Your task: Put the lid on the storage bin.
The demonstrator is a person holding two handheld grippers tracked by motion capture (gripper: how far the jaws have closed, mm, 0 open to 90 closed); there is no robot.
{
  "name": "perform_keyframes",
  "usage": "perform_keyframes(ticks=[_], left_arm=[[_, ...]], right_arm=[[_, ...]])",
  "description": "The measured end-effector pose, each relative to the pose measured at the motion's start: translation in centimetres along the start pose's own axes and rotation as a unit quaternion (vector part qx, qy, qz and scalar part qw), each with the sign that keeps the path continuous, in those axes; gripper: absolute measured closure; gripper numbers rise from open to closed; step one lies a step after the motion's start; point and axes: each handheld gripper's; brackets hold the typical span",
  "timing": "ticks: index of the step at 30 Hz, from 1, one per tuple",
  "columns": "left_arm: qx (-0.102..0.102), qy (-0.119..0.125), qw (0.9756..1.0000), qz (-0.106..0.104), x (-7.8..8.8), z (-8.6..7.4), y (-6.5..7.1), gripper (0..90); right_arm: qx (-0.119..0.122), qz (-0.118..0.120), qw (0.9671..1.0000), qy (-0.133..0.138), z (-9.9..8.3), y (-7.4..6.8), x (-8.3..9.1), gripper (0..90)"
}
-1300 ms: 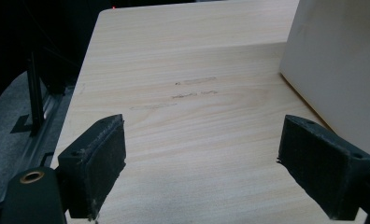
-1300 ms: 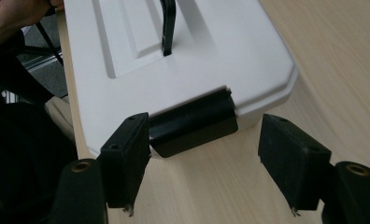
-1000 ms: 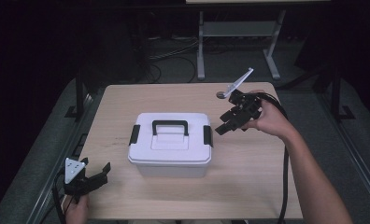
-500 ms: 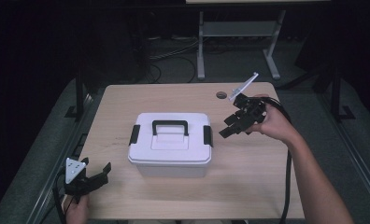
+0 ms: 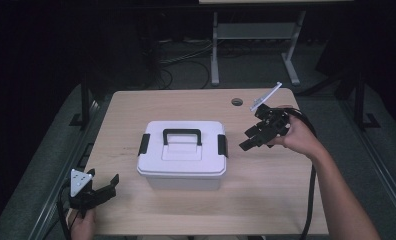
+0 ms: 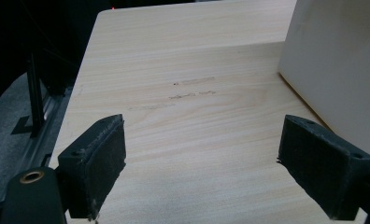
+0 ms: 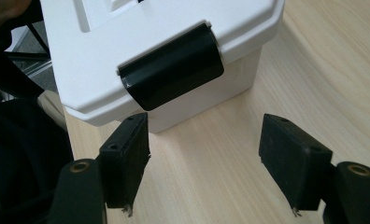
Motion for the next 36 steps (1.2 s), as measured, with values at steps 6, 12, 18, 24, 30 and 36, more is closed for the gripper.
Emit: perform_keyframes(ticks=[6,12,18,24,30,36], left_arm=[[0.000,-0.001,1.0000,-0.001,0.0,0.0,0.0,14.0],[0.000,-0.001,1.0000,-0.001,0.0,0.0,0.0,14.0],[0.001,0.000,1.0000,-0.001,-0.1,0.0,0.1,14.0],[0.000,-0.001,1.0000,0.000,0.0,0.0,0.0,14.0],[-0.001,-0.001,1.0000,0.000,0.0,0.0,0.0,14.0],[-0.001,-0.001,1.0000,0.000,0.0,0.0,0.1,14.0]], right_arm=[[-0.009,0.005,0.9999,0.002,-0.7,0.1,-0.1,33.2],[-0.015,0.011,0.9998,-0.001,-1.5,0.4,-0.7,33.4],[-0.022,0.012,0.9997,0.000,-2.1,0.5,-0.8,33.4],[-0.024,0.011,0.9997,0.000,-2.7,0.6,-0.9,33.3],[-0.030,0.013,0.9995,0.000,-3.4,0.7,-1.2,33.3],[-0.037,0.016,0.9992,0.000,-4.2,0.8,-1.4,33.4]])
Point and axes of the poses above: each handheld gripper's, and its own axes: x roughly backward along the jaws, z roughly out of its top, y roughly to its right, and after that the axes turned 8 degrees about -z, right-handed
